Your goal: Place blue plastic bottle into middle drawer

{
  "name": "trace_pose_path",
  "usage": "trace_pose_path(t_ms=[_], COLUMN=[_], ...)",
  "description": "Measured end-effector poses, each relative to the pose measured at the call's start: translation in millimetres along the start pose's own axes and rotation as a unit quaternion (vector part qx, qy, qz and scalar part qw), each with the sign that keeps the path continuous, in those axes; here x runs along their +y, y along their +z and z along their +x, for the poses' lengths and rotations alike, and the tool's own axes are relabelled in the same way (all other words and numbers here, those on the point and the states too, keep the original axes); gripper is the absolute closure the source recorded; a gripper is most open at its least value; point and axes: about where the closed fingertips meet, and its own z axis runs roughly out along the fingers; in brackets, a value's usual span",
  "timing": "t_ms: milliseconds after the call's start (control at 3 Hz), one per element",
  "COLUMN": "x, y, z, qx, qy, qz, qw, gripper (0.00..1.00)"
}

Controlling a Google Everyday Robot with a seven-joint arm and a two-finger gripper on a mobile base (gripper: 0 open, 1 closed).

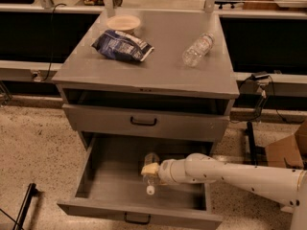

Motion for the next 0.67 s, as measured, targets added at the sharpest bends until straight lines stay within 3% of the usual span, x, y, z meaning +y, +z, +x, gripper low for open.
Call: trace_pose_path(t_ms=[667], x=[-3.0], y=[5.7], z=[-7.6], qx=[-0.020], qy=[-0.083], qz=[-0.046], qw=[0.9953], gripper=[0.36])
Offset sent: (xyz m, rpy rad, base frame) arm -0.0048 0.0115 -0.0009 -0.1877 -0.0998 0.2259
